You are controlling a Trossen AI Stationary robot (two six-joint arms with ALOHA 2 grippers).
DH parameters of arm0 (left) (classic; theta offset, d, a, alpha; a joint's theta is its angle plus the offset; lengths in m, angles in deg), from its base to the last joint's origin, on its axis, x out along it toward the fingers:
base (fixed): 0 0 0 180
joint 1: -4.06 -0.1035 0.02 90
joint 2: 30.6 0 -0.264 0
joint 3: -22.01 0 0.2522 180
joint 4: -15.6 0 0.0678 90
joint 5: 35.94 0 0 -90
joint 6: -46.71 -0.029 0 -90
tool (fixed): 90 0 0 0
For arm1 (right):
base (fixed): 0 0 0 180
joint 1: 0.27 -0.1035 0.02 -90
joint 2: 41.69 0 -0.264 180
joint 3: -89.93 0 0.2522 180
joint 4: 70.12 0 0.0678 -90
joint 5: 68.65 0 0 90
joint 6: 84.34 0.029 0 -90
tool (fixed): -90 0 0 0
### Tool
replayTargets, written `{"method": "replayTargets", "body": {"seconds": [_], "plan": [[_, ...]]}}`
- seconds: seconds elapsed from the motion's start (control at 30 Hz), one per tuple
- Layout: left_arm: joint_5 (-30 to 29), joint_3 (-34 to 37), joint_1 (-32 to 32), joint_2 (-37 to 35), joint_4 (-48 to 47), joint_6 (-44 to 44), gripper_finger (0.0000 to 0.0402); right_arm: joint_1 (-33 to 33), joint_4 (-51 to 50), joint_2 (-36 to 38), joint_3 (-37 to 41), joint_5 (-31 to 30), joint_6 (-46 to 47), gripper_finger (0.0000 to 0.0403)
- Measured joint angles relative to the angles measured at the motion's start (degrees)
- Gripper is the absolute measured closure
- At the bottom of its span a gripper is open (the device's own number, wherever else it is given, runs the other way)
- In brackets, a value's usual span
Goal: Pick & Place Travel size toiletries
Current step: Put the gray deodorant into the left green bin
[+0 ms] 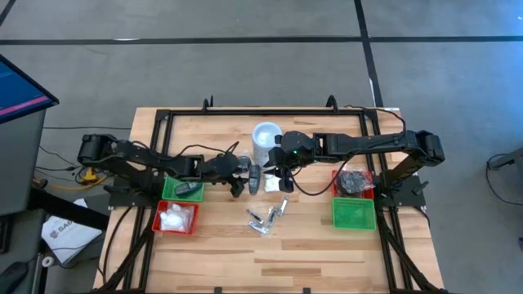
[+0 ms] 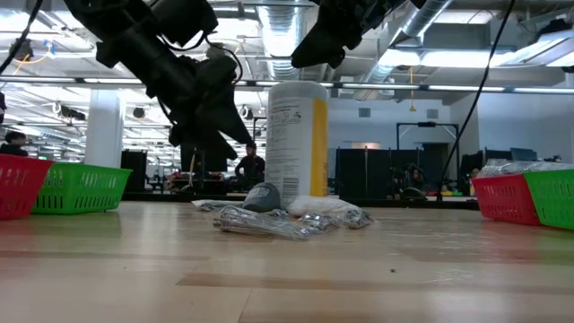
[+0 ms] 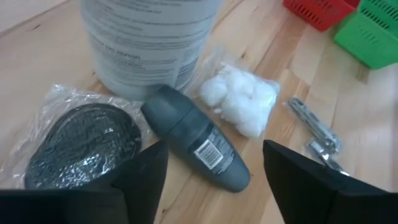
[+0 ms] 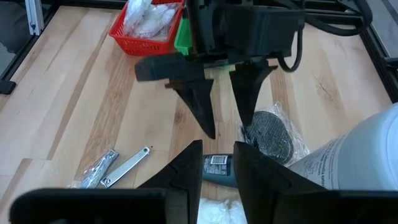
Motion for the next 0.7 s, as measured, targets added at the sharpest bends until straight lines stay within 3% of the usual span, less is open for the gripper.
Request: {"method": "replayTargets", "body": {"seconds": [0.23, 0.7], "plan": [[-0.6, 0.0, 0.0, 3.9, 3.7, 0.1, 0.0116, 0.0, 0.0, 0.0, 0.0, 0.0, 0.0, 0.0321], [-3.8, 0.0, 0.0, 9.3, 10.6, 0.6, 0.0114, 0.0, 0.0, 0.0, 0.0, 0.0, 0.0, 0.0321]]}}
